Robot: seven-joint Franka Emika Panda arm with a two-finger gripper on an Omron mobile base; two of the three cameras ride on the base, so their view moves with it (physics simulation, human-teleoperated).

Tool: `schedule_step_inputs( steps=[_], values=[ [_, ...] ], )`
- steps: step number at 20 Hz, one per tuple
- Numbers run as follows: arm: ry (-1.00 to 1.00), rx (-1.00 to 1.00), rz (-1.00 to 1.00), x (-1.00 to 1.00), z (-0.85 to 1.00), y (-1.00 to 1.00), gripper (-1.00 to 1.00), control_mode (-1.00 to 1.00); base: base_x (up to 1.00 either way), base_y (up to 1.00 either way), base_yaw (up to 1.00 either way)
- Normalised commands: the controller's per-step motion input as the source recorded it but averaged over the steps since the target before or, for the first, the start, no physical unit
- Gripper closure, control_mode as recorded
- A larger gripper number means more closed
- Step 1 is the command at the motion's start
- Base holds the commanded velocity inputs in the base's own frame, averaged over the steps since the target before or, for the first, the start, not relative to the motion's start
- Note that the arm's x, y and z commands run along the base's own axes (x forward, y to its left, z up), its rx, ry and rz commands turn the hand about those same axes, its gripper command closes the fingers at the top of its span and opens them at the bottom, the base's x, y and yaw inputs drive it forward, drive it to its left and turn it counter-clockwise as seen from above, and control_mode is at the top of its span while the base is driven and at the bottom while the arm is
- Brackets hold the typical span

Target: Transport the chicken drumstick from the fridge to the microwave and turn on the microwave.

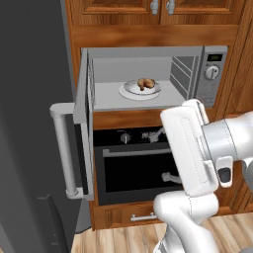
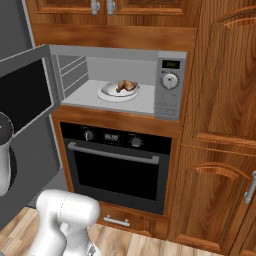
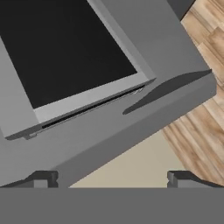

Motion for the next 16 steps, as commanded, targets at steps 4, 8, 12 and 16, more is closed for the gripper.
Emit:
schedule_step_inputs(
  steps=[4, 8, 12, 16],
  values=[
    [0.00, 0.00, 0.00, -0.21, -0.13, 0.35, -1.00, -1.00, 0.00, 0.00, 0.00],
    [0.00, 0.01, 0.00, -0.22, -0.12, 0.30, -1.00, -1.00, 0.00, 0.00, 0.00],
    [0.00, 0.01, 0.00, -0.21, -0.12, 0.20, -1.00, -1.00, 0.00, 0.00, 0.00],
    [0.00, 0.01, 0.00, -0.10, -0.17, 0.16, -1.00, -1.00, 0.00, 0.00, 0.00]
  ],
)
